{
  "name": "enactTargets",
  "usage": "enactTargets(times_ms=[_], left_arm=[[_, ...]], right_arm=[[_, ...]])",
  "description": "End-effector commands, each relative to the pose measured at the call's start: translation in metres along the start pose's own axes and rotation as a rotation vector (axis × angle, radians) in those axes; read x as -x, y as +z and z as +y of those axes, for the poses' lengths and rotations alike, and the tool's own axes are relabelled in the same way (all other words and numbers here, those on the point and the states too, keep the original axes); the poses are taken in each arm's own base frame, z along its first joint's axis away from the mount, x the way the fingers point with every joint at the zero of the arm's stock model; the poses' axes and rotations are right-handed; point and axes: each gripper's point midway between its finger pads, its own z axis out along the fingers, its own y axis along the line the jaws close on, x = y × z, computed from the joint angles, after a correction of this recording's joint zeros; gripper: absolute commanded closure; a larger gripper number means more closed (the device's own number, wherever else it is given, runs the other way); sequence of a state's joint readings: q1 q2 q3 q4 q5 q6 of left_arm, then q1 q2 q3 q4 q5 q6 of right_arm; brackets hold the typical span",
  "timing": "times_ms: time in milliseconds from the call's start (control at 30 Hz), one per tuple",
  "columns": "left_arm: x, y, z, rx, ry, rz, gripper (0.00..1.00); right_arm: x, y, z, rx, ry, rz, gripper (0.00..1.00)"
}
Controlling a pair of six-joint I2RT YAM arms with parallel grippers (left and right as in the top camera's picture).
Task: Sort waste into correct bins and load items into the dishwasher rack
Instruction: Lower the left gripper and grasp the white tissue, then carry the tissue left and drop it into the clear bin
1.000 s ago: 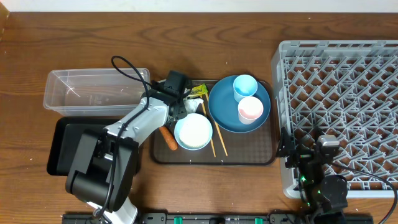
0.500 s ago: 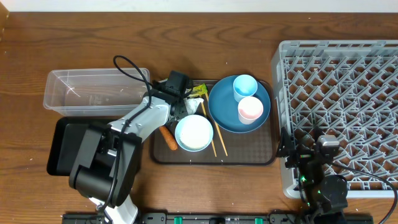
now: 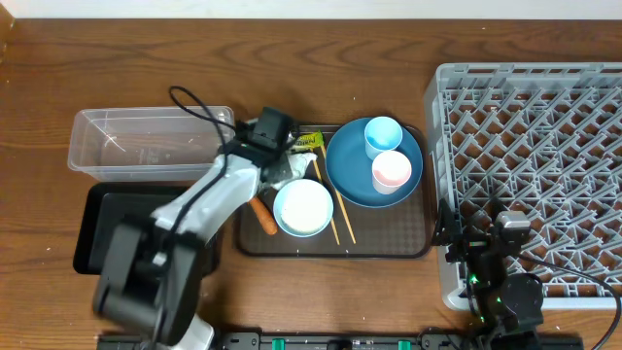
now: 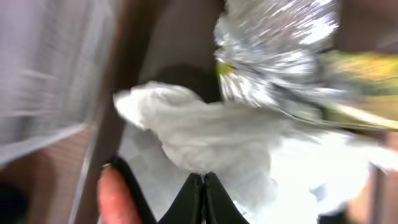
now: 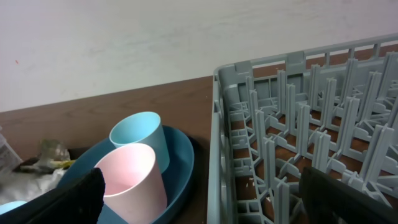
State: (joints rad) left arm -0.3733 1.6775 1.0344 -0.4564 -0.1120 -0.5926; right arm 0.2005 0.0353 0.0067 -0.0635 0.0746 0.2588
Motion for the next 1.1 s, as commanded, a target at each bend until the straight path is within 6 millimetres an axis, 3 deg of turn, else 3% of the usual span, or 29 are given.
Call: enactTargets(times_ms=[0,233,433,633,900,1067], left_arm=[[0.021,-0.041,-0.003,-0.06,0.0,-0.102,0.94],[0.043,-0.102,-0.007,-0.157,0.013,-0.245,0.94],[0.069,-0.13,0.025,-0.048,-0.045,-0.403,0.94],[0.086,-0.129,0.061,0.053,-0.117,-0.444,0.94],[0.106,-0.127,0.127,0.164,-0.27,-0.461,0.94],[0.109,-0.121,0.15,0.195,-0.344,-0.446,0.94]], right_arm=[[-0.001,0.0,-0.001,-0.003,-0.006,0.004,0.01],[-0.001,0.0,-0.001,-0.003,-0.006,0.004,0.01],[-0.001,0.0,-0.001,-0.003,-0.006,0.004,0.01],[-0.001,0.0,-0.001,-0.003,-0.006,0.004,0.01],[-0.001,0.0,-0.001,-0.003,-0.006,0.004,0.01],[-0.001,0.0,-0.001,-0.003,-0.006,0.004,0.01]])
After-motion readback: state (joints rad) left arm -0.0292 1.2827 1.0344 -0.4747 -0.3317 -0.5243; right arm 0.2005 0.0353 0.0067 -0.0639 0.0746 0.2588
